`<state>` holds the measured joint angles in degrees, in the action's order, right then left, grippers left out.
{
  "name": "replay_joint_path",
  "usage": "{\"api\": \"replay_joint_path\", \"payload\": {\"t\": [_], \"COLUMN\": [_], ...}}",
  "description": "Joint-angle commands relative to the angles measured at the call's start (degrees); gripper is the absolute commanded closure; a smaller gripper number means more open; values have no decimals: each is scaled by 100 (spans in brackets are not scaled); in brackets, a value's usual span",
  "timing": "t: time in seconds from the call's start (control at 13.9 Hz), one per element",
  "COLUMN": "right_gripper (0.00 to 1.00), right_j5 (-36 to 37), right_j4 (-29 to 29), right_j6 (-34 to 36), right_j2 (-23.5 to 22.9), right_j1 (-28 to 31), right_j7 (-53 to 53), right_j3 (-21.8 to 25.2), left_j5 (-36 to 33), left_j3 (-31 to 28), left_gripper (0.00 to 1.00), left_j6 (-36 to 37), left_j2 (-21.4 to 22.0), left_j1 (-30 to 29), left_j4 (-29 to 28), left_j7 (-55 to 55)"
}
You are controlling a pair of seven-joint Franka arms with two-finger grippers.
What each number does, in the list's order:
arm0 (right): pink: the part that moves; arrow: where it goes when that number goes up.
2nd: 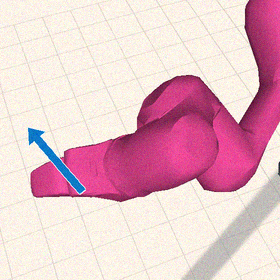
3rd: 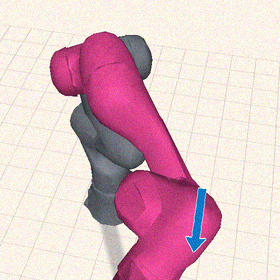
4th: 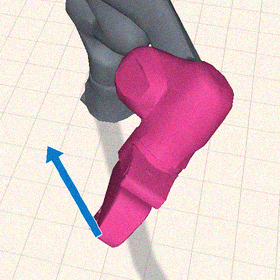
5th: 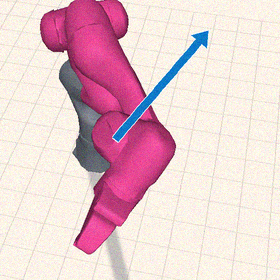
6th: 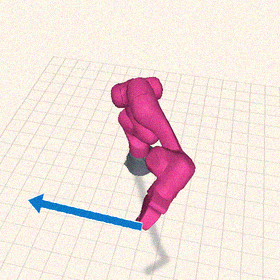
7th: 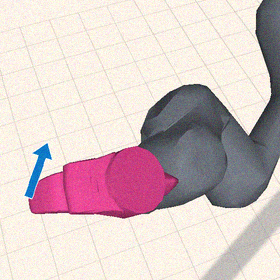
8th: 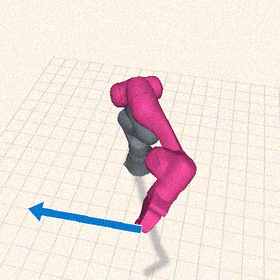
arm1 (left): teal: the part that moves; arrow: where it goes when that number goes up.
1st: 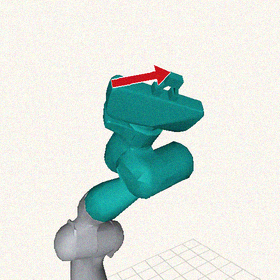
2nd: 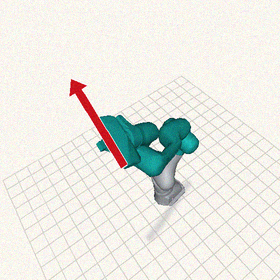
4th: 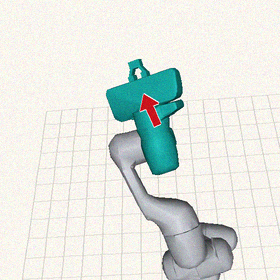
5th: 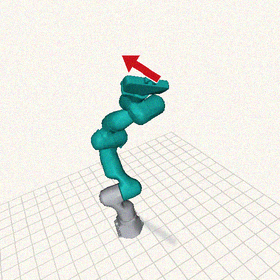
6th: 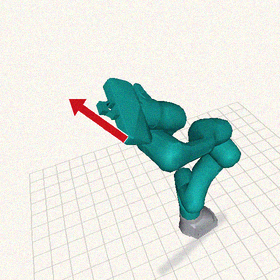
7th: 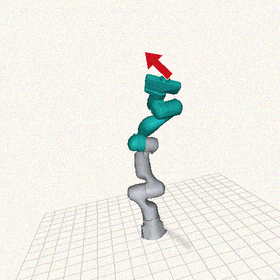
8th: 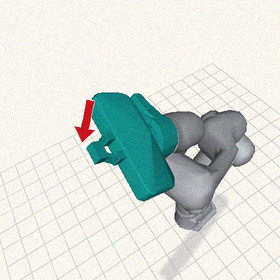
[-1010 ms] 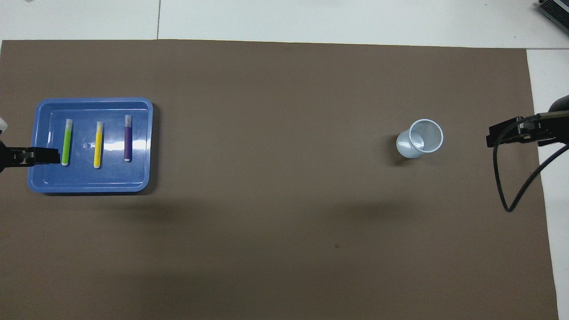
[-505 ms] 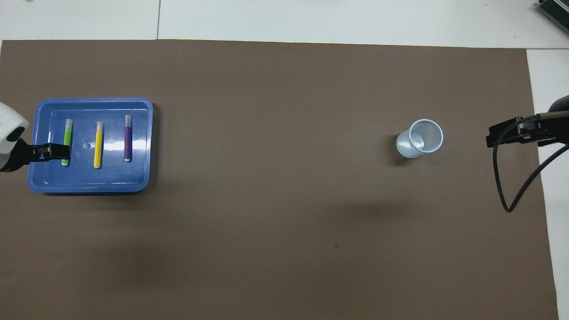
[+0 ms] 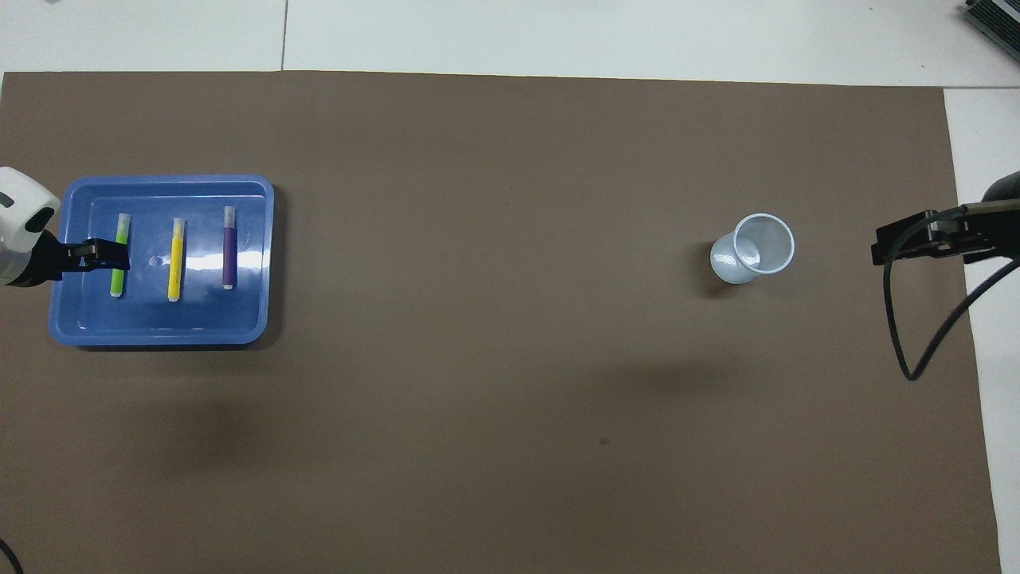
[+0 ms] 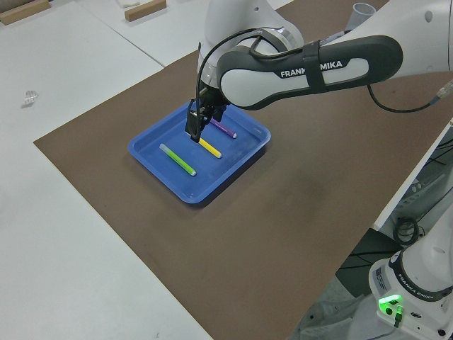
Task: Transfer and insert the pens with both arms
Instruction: 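Lower the left gripper onto the green pen in the tray, then grasp the green pen with the left gripper while the right gripper advances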
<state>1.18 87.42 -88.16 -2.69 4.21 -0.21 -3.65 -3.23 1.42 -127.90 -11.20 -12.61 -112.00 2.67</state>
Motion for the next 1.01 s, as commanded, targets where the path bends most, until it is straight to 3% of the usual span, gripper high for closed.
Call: {"api": "replay_joint_path", "payload": {"t": [0.0,0.14,0.22,0.65,0.94], "right_gripper": [0,0,0,0,0], "right_j5": [-135,-144,-266,-978,-1093], "right_j4": [170,248,275,441,609], "right_j6": [36,27,27,-235,-860], "right_j2": [155,198,199,251,295], "right_j1": [54,45,36,-261,-973], "right_j7": [-75,-67,-58,73,1502], "right_j3": [-4,-13,-4,-48,-48], "left_j5": [7,-11,-11,24,6], "left_j3": [16,16,16,78,69], "left_gripper": [2,3,3,10,15], "left_j6": [-16,62,168,203,99], "left_j2": [-1083,-1603,-1631,-1790,-1790], "left_j1": [-215,-312,-321,-40,-92], "left_j4": [1098,1881,1971,1919,1884], "left_j7": [294,811,875,902,1411]}}
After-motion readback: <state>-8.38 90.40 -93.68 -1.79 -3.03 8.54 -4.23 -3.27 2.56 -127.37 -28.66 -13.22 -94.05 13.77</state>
